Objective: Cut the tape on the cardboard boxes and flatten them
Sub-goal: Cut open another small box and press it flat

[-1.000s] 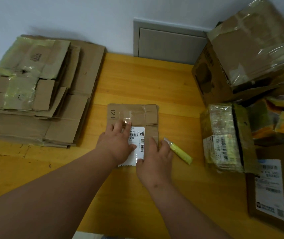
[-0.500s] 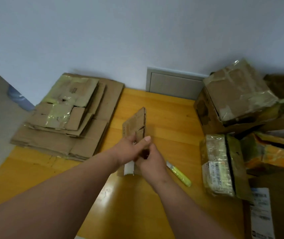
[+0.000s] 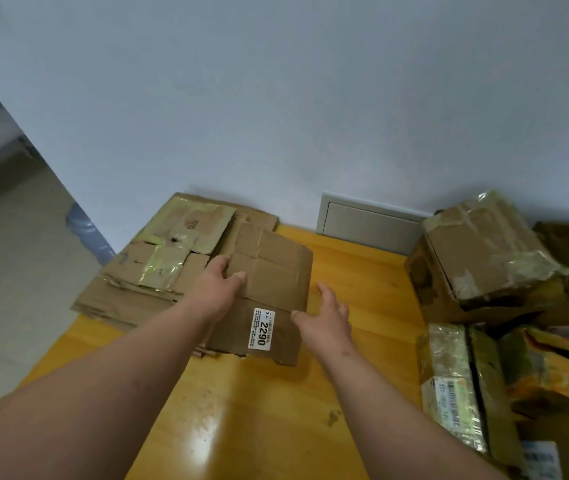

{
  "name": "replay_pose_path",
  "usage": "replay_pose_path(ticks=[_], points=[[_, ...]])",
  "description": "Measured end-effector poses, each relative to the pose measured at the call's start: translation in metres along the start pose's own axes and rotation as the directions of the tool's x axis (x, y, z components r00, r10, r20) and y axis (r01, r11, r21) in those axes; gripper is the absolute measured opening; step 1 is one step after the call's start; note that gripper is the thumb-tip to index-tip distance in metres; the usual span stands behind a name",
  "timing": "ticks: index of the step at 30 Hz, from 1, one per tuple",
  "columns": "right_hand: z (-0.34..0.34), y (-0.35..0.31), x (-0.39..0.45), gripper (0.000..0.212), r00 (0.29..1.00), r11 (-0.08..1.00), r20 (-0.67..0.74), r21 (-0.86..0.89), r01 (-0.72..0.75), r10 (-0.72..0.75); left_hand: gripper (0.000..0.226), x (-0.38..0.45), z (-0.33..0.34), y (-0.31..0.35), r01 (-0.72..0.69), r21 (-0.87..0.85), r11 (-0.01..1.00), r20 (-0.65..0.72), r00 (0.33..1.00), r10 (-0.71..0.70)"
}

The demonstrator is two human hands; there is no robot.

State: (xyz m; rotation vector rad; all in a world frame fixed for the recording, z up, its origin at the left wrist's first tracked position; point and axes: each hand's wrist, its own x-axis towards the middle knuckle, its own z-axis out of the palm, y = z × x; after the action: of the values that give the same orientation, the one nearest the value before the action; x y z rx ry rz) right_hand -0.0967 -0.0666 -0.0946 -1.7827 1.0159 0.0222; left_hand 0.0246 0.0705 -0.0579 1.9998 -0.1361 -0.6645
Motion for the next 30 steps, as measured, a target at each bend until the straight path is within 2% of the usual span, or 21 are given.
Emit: replay_pose_path(ticks=[3,8,11,14,17,21,24,26,28,30], points=[[0.017,-0.008,0.000,0.085,0.982,0.975,0.190,0.218,-0.039,-0.004,0.042,0.011,-0.021,-0.008,0.038,-0.074,0.997,0.004,0.999,-0.038],[0.065,-0.041,0.013,0.091,0.989,0.975,0.137,0.218,0.031,-0.062,0.033,0.046,-0.074,-0.020,0.002,0.007,1.000,-0.091,0.996,-0.001],[0.100,-0.073,0.030,0.090,0.985,0.986,0.134,0.145,0.086,-0.106,0.032,0.074,-0.113,-0.025,-0.016,0.124,0.992,-0.139,0.990,0.033],[0.134,-0.103,0.053,0.089,0.983,0.989,0.111,0.037,0.144,-0.147,0.033,0.104,-0.151,-0.028,0.014,0.131,0.991,-0.083,0.997,-0.003],[0.161,-0.123,0.078,0.087,0.982,0.986,0.089,-0.025,0.168,-0.165,0.031,0.138,-0.179,-0.031,-0.059,0.241,0.969,-0.060,0.995,0.075],[0.193,-0.143,0.108,0.083,0.980,0.966,0.039,-0.164,0.201,-0.197,0.058,0.186,-0.196,-0.041,-0.164,0.427,0.889,-0.089,0.971,0.221],[0.214,-0.149,0.122,0.076,0.978,0.928,0.008,-0.313,0.201,-0.209,0.079,0.210,-0.195,-0.056,-0.210,0.600,0.772,0.056,0.974,0.221],[0.223,-0.145,0.126,0.073,0.976,0.852,-0.007,-0.488,0.188,-0.219,0.090,0.218,-0.190,-0.069,-0.237,0.755,0.611,0.178,0.971,0.157],[0.229,-0.137,0.128,0.075,0.962,0.709,-0.001,-0.676,0.200,-0.272,0.094,0.222,-0.185,-0.082,-0.265,0.870,0.416,0.243,0.964,0.106],[0.232,-0.129,0.132,0.076,0.932,0.609,0.086,-0.736,0.297,-0.351,0.090,0.226,-0.182,-0.091,-0.334,0.906,0.259,0.310,0.942,0.130]])
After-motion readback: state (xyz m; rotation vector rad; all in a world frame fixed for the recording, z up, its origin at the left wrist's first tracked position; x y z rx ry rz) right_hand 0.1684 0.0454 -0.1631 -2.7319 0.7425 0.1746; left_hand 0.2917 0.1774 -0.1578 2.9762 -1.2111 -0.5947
